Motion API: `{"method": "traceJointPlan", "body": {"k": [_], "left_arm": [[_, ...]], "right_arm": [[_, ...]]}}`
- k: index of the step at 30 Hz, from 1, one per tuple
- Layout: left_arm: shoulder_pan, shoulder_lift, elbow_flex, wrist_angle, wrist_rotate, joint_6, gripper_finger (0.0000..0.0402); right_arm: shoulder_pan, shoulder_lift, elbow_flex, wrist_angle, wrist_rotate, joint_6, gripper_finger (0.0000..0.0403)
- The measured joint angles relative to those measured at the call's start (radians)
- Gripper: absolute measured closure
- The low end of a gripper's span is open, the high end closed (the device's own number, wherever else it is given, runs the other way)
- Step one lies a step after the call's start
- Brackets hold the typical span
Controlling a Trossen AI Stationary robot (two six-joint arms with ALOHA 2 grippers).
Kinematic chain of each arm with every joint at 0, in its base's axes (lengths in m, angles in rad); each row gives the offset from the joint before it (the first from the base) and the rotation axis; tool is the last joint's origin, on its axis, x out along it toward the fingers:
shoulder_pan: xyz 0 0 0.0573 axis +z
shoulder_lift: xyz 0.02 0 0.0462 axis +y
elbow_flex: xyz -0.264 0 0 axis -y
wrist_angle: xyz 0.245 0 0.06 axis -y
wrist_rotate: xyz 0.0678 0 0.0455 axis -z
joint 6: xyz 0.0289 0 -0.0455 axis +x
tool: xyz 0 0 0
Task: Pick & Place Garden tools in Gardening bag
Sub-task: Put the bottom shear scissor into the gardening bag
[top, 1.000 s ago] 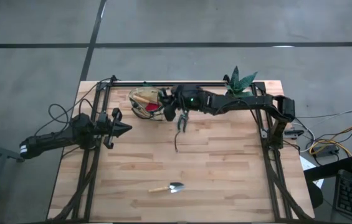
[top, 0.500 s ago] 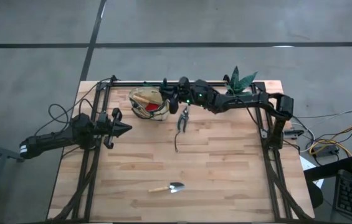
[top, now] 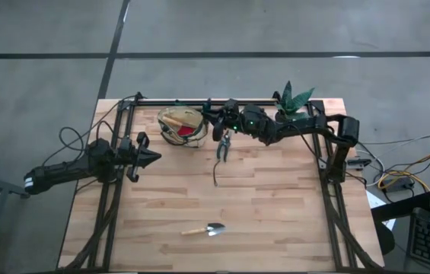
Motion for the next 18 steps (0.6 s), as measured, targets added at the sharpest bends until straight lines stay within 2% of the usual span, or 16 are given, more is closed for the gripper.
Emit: {"method": "traceJointPlan", "body": {"k": [10,18], "left_arm": [[0.0,0.0,0.0,0.0,0.0,0.0,0.0392],[0.0,0.0,0.0,-0.001,0.0,0.0,0.0392]], "right_arm": [[0.0,0.027,-0.024,0.031,0.004,0.016,0.0354],[0.0,0.082,0.056,0.033,-0.004,0.02,0.0354]]}}
